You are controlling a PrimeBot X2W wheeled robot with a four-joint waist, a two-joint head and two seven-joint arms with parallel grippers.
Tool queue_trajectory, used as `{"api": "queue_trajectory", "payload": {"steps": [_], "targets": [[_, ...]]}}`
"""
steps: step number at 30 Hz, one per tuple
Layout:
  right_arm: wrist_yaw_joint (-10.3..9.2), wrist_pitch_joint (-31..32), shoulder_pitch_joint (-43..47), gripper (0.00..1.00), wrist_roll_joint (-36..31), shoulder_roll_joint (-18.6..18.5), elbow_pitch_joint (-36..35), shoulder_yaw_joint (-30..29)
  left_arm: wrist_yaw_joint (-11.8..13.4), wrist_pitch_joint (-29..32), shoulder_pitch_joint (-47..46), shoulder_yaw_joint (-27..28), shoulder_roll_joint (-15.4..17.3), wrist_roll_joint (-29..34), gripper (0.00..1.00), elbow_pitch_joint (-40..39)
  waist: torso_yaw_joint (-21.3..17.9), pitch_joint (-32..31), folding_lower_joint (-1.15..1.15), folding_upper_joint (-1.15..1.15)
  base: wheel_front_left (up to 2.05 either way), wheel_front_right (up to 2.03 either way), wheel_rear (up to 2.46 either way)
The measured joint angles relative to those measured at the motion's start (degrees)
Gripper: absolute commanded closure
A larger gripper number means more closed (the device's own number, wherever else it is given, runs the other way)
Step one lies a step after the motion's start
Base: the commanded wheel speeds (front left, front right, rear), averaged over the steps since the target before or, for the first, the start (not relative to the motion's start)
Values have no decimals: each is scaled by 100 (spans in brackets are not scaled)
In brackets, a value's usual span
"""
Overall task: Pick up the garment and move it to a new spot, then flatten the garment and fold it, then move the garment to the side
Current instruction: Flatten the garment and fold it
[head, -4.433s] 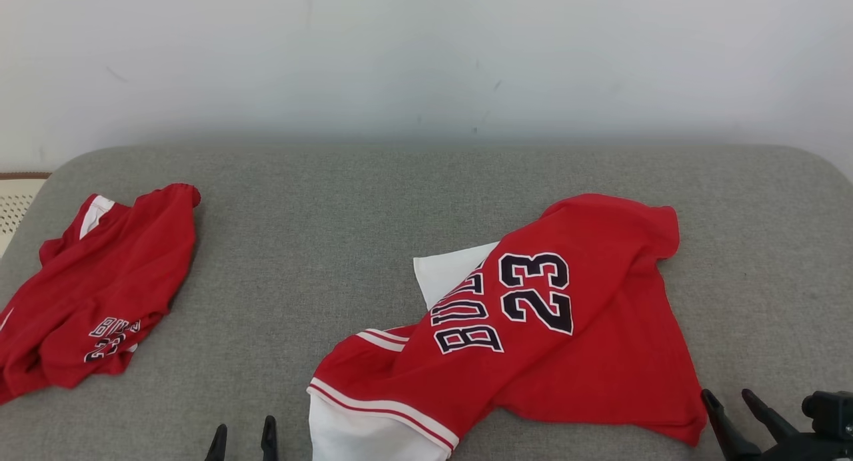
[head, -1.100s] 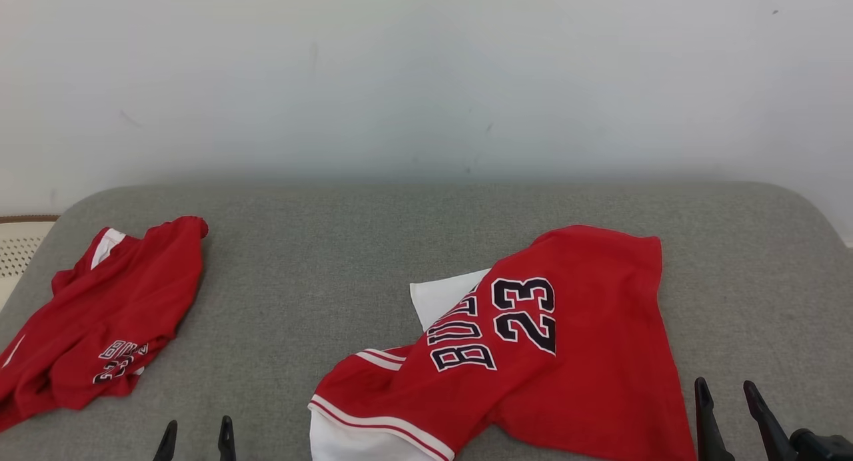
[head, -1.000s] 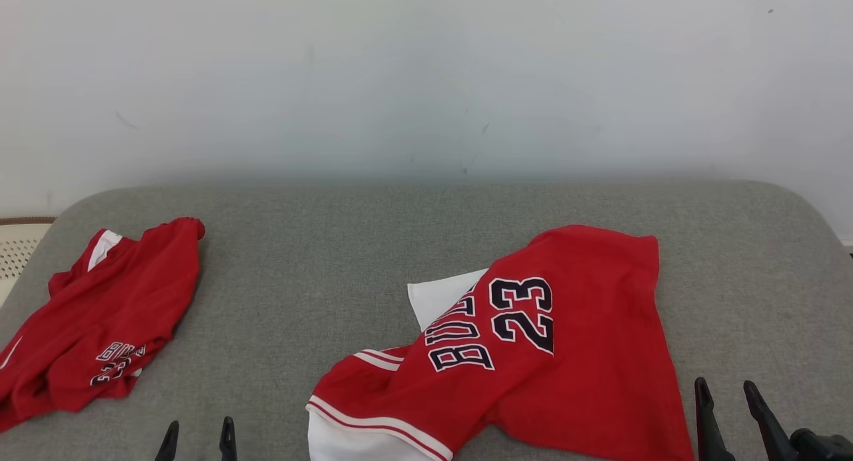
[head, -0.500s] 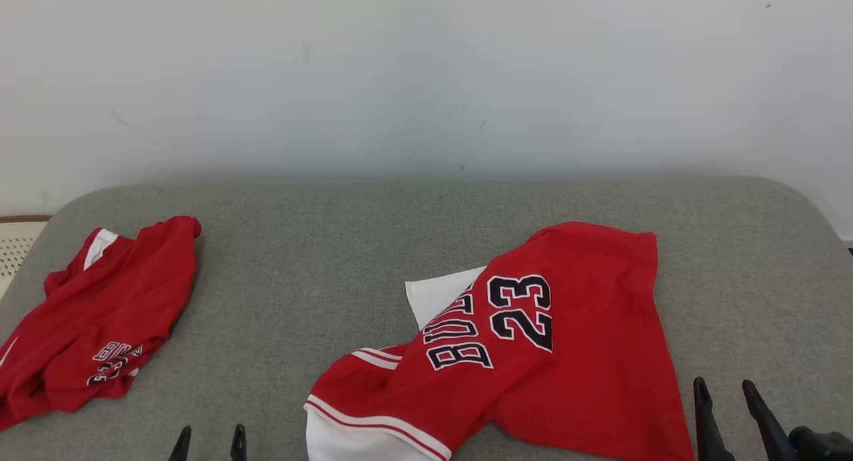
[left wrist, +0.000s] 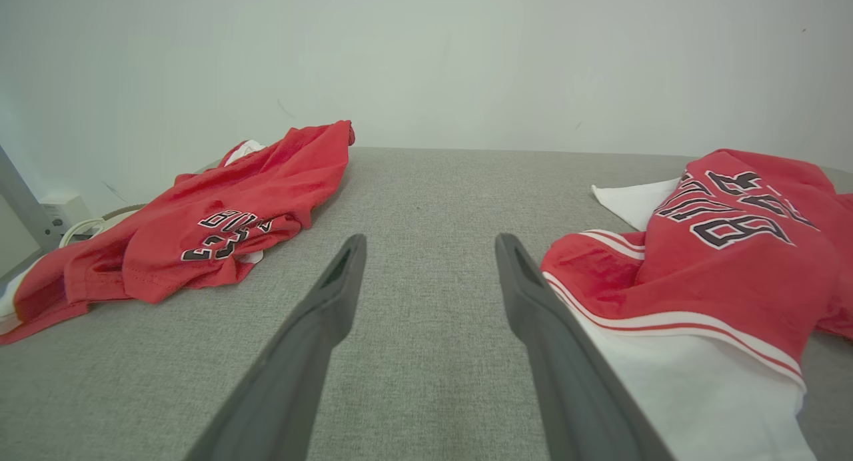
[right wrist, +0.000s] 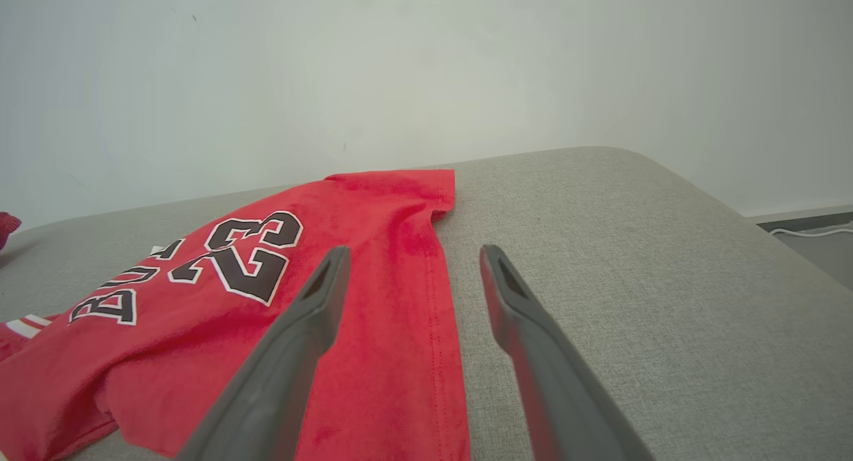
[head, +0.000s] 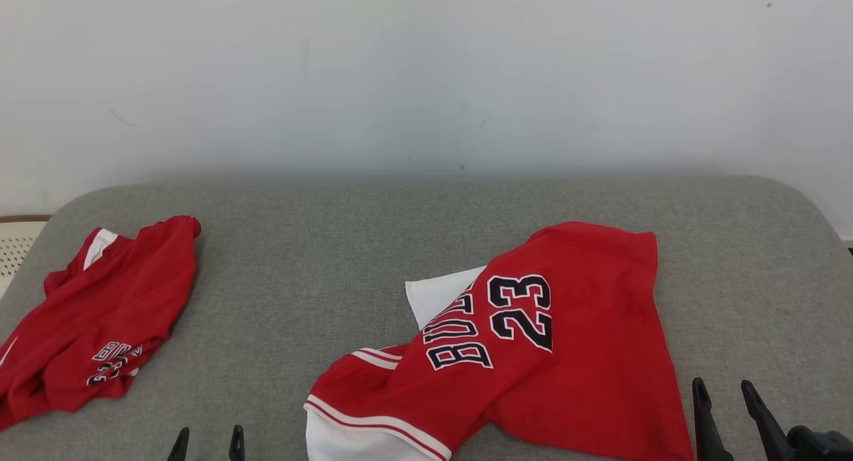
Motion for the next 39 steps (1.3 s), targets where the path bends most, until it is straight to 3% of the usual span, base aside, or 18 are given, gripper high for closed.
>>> {"api": "queue_trajectory", "payload": {"steps": [12, 18, 31, 39], "targets": [[0, 14, -2, 0, -3, 5, 26, -31, 7, -1, 1, -14, -12, 2, 0, -1, 4, -5, 0, 0, 0, 0, 0], [0, 205, 21, 0, 10, 10, 129, -145, -115, -1, 9, -99, -70, -269, 0, 133, 27, -50, 0, 0, 0, 0, 0], [0, 843, 88, 0, 141, 56, 726, -249, -506, -2, 46, -711, -146, -812, 0, 1222, 65, 50, -1, 0, 0, 0, 0], [0, 907, -37, 0, 232, 54, 1232, -82, -556, -1, -153, -1190, -152, -1244, 0, 1835, 22, 168, -1, 2, 0, 0, 0]]}}
